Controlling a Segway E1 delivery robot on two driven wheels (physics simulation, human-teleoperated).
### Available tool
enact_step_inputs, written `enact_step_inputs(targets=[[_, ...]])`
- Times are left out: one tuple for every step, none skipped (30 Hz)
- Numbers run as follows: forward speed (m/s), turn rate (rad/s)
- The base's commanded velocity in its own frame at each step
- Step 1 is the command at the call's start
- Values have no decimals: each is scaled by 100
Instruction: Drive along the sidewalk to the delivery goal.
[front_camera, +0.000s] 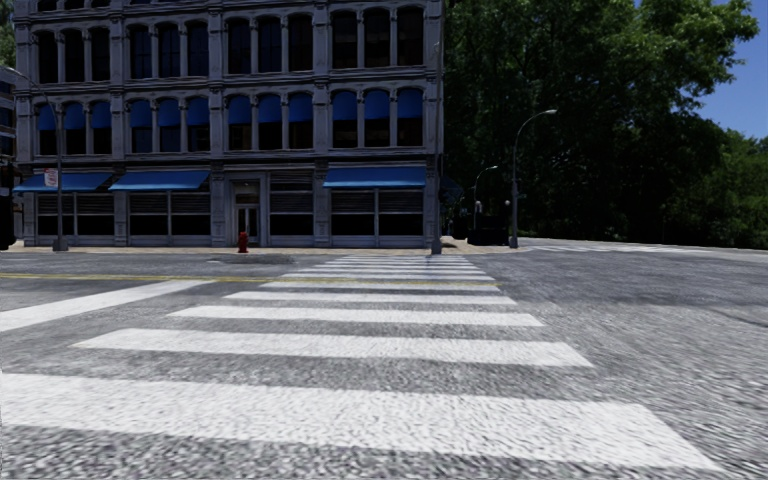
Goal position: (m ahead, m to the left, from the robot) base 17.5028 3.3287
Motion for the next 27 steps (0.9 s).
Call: enact_step_inputs(targets=[[128, 0], [128, 0], [128, 0], [128, 0], [128, 0], [128, 0], [128, 0], [128, 0], [128, 0], [128, 0], [133, 0], [133, 0], [158, 0], [200, 0], [200, 0], [200, 0], [200, 0], [200, 0], [200, 0], [200, 0], [200, 0], [200, 0], [200, 0], [200, 0], [200, 0], [200, 0], [200, 0]])
